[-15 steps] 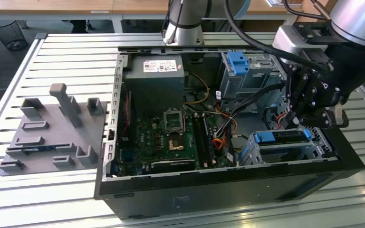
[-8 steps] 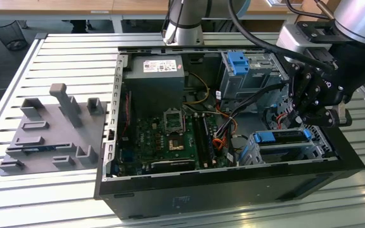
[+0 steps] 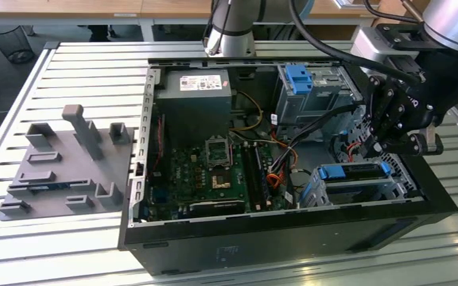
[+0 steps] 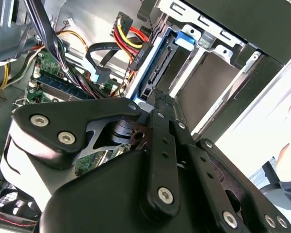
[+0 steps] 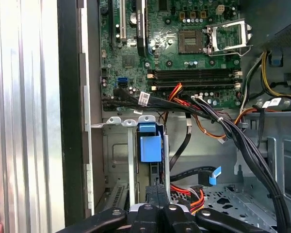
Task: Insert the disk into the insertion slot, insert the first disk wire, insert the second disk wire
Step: 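Insert the first disk wire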
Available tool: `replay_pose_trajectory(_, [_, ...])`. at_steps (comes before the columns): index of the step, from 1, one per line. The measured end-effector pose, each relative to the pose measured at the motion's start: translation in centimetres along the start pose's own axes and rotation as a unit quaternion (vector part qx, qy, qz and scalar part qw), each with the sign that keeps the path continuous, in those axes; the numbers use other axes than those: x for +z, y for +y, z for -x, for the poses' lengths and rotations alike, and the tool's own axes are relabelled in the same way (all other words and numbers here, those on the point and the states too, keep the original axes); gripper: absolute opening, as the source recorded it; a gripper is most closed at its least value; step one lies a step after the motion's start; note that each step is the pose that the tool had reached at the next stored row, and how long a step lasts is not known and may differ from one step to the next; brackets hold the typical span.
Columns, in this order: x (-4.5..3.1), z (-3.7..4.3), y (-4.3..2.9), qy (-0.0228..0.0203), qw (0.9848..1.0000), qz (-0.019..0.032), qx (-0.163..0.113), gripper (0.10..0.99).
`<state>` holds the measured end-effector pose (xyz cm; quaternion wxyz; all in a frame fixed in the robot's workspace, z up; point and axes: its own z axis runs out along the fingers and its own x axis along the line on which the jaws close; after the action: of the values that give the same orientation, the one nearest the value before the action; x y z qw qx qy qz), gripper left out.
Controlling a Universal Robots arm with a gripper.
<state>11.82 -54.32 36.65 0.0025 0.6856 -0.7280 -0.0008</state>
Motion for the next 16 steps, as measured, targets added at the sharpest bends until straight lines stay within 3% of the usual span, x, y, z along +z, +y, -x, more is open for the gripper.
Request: replay_pose_trajectory(16, [0.02, 1.02, -0.4, -0.0001, 0.9996, 0.0001, 0.028, 0.106])
